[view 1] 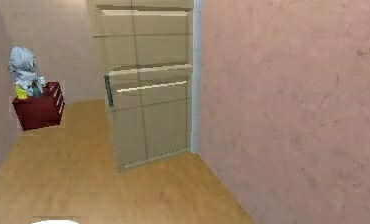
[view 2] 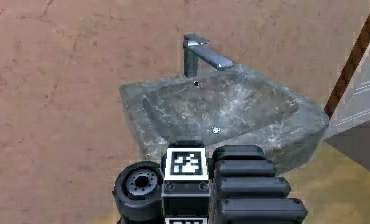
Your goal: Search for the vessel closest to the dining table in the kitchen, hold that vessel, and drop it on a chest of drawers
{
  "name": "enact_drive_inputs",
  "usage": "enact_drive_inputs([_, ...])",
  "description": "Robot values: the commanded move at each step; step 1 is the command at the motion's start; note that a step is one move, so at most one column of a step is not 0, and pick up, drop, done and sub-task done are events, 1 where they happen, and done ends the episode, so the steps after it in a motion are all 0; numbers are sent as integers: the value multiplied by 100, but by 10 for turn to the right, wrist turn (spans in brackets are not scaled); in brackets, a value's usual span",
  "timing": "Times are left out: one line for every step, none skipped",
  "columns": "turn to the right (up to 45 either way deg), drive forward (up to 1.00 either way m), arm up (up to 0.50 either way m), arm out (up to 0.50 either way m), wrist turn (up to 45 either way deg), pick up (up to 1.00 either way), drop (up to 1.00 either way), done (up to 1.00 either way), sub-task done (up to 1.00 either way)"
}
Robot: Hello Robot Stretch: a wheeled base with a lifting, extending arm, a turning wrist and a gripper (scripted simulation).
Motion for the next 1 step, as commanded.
enact_drive_inputs([0, 35, 0, 0, 0, 0, 0, 0, 0])
